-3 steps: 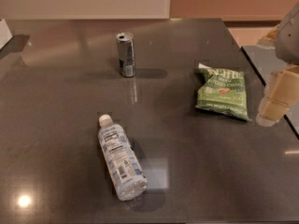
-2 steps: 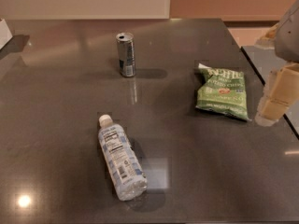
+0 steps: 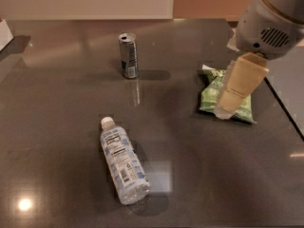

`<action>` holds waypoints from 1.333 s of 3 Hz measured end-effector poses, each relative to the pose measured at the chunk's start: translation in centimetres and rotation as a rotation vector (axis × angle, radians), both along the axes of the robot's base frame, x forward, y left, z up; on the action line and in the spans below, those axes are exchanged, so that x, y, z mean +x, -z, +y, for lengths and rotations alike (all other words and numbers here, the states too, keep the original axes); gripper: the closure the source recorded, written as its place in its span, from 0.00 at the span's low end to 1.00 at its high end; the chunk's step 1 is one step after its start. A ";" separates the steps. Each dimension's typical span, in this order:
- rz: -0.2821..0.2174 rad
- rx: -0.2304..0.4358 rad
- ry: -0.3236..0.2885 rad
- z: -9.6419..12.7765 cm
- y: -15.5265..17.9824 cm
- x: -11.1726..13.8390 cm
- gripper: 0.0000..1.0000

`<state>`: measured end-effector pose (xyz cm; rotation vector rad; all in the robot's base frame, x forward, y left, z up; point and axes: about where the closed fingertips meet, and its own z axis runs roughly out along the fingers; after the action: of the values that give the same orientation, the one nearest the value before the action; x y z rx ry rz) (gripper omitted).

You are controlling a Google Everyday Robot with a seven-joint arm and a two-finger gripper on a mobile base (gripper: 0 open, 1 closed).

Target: Place blue plastic bottle upright

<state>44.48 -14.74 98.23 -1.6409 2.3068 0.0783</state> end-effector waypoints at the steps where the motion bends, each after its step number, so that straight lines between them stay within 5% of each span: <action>1: 0.033 0.041 0.066 3.9 0.4 1.9 0.00; 4: 0.110 0.010 0.381 10.9 3.6 2.9 0.00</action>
Offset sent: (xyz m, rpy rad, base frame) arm 0.0430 0.1115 -0.0300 0.0584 0.1491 -0.2817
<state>47.37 -3.83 94.65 -1.1922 2.6538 0.0957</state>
